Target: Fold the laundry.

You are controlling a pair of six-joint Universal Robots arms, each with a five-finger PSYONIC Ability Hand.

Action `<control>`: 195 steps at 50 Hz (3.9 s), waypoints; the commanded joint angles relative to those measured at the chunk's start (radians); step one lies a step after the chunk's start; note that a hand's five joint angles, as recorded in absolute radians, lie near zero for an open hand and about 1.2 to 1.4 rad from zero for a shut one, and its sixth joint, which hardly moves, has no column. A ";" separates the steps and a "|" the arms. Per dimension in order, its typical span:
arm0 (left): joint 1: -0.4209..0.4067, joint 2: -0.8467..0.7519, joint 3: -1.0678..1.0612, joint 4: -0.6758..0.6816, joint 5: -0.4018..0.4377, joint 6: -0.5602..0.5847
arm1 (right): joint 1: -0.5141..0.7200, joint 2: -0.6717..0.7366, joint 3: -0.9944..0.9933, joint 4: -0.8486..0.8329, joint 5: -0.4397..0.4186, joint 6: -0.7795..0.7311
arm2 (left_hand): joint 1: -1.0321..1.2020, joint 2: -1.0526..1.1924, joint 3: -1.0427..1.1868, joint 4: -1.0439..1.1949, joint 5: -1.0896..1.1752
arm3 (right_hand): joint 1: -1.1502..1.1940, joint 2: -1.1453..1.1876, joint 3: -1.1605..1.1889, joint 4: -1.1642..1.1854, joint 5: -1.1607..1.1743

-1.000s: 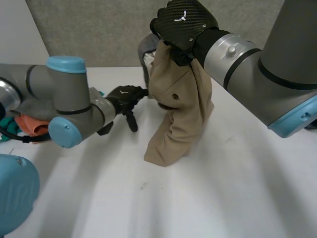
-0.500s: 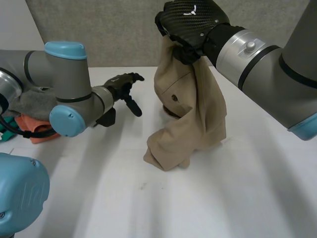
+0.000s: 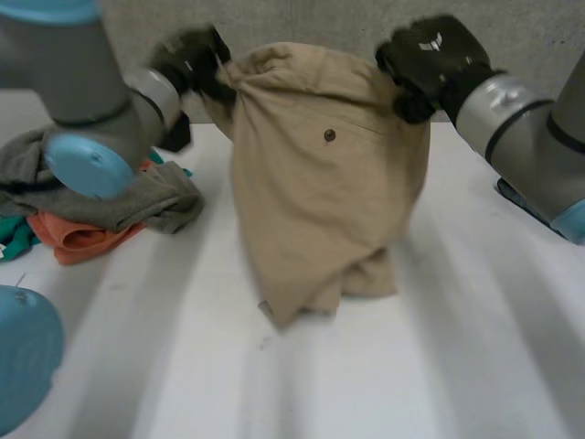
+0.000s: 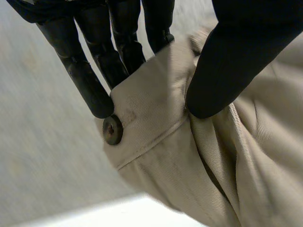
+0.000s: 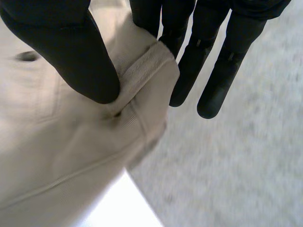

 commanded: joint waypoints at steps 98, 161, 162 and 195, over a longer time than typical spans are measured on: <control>0.025 0.407 -0.770 0.067 0.001 0.523 | 0.024 -0.067 0.474 -0.454 0.238 -0.058 | 0.241 0.206 0.228 0.207 0.290 | 0.255 0.215 0.211 0.201 0.260; 0.074 0.354 -1.099 0.376 0.167 0.566 | 0.000 0.181 0.357 -0.224 0.245 -0.060 | 0.241 0.206 0.228 0.207 0.290 | 0.255 0.215 0.211 0.201 0.260; 0.076 0.375 -1.147 0.351 0.173 0.600 | -0.008 0.158 0.397 -0.191 0.240 -0.101 | 0.241 0.206 0.228 0.207 0.290 | 0.255 0.215 0.211 0.201 0.260; -0.027 0.113 -0.586 0.161 0.015 0.813 | -0.049 0.061 0.387 -0.122 0.258 -0.193 | 0.241 0.206 0.228 0.207 0.290 | 0.255 0.215 0.211 0.201 0.260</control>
